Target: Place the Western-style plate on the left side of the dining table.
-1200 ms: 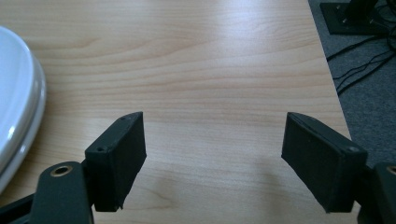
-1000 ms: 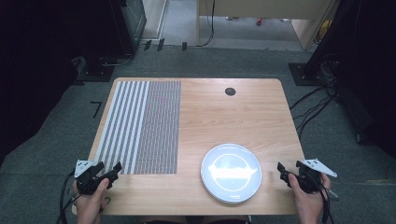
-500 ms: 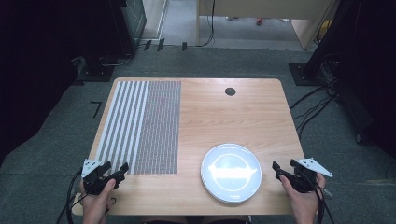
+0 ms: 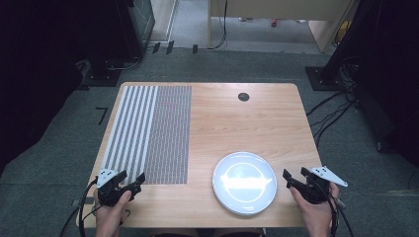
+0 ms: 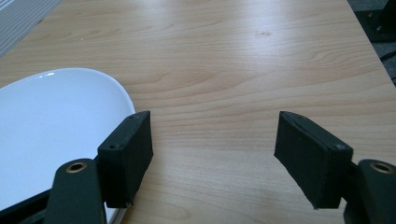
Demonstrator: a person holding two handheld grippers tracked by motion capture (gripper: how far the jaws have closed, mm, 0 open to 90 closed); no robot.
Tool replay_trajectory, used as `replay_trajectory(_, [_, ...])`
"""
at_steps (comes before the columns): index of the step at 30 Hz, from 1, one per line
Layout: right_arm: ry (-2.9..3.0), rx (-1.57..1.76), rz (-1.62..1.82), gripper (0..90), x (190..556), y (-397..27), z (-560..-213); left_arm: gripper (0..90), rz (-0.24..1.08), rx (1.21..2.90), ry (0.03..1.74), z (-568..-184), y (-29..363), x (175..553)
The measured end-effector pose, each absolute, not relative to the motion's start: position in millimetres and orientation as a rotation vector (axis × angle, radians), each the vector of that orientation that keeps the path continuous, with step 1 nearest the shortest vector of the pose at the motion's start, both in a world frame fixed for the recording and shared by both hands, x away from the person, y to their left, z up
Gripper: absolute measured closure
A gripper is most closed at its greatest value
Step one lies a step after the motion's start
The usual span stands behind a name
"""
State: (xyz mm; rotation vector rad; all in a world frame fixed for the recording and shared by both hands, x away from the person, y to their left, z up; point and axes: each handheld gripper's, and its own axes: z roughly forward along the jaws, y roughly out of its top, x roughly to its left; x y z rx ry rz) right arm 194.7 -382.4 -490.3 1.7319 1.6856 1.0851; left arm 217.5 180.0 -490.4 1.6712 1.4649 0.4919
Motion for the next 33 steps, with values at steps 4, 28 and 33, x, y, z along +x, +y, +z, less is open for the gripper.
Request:
replay_trajectory(4, [1.691,1.731,1.084,27.9,195.0,-378.3,-489.7,26.1,0.486,1.685,1.453,-491.1,175.5,217.5])
replay_trajectory(28, [1.652,1.785,1.109,30.4,196.2,-380.9,-492.5,26.2,0.476,1.690,1.427,-488.0,166.4,216.7])
replay_trajectory(33, [1.637,1.794,1.117,31.3,195.3,-382.9,-492.0,26.2,0.472,1.696,1.415,-487.4,163.0,216.1])
